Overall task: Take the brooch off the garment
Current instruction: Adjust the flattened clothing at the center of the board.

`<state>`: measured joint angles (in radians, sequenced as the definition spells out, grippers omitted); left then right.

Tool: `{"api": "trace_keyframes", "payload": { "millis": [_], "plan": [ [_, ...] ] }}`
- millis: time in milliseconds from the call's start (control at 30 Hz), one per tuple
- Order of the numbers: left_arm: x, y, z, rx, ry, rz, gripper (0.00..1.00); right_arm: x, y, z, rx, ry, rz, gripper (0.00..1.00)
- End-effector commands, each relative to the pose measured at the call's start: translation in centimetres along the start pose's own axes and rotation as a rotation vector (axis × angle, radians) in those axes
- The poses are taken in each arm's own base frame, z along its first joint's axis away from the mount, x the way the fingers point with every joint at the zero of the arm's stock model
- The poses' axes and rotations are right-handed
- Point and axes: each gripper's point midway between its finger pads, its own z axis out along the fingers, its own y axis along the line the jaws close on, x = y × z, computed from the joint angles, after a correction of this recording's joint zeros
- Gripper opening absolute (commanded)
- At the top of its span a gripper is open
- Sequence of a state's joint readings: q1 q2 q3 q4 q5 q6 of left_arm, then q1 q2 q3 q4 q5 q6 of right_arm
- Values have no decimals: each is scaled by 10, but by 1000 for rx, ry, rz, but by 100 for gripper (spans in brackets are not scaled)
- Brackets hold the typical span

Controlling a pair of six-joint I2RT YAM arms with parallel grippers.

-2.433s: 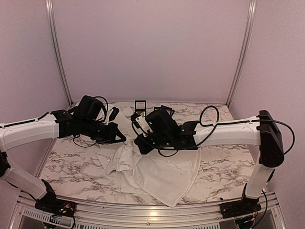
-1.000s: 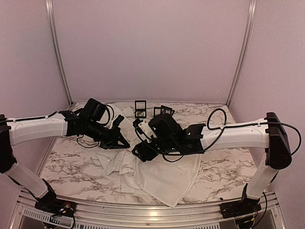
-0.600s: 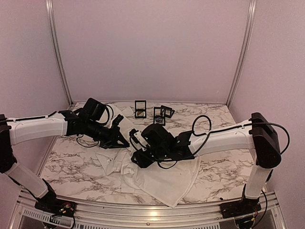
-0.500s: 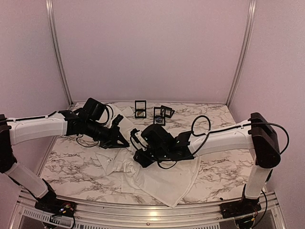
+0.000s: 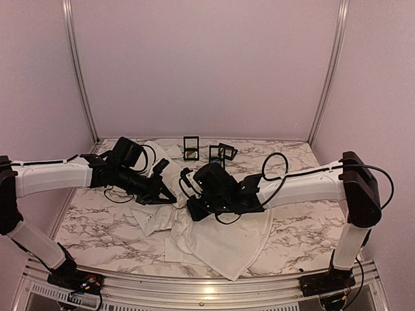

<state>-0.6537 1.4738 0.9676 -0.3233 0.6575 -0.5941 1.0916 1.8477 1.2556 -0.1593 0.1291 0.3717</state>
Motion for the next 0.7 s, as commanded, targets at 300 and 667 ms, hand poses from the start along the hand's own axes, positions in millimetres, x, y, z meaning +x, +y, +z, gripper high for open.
{"api": "trace_keyframes", "payload": {
  "millis": [300,667],
  "plan": [
    [12,-13,11,154,-5,41,0,-38,-41,-10,85,-72,-54,1],
    [5,-30,24,297,-69,16,0,-29,-42,-22,-56,-76,19,28]
  ]
}}
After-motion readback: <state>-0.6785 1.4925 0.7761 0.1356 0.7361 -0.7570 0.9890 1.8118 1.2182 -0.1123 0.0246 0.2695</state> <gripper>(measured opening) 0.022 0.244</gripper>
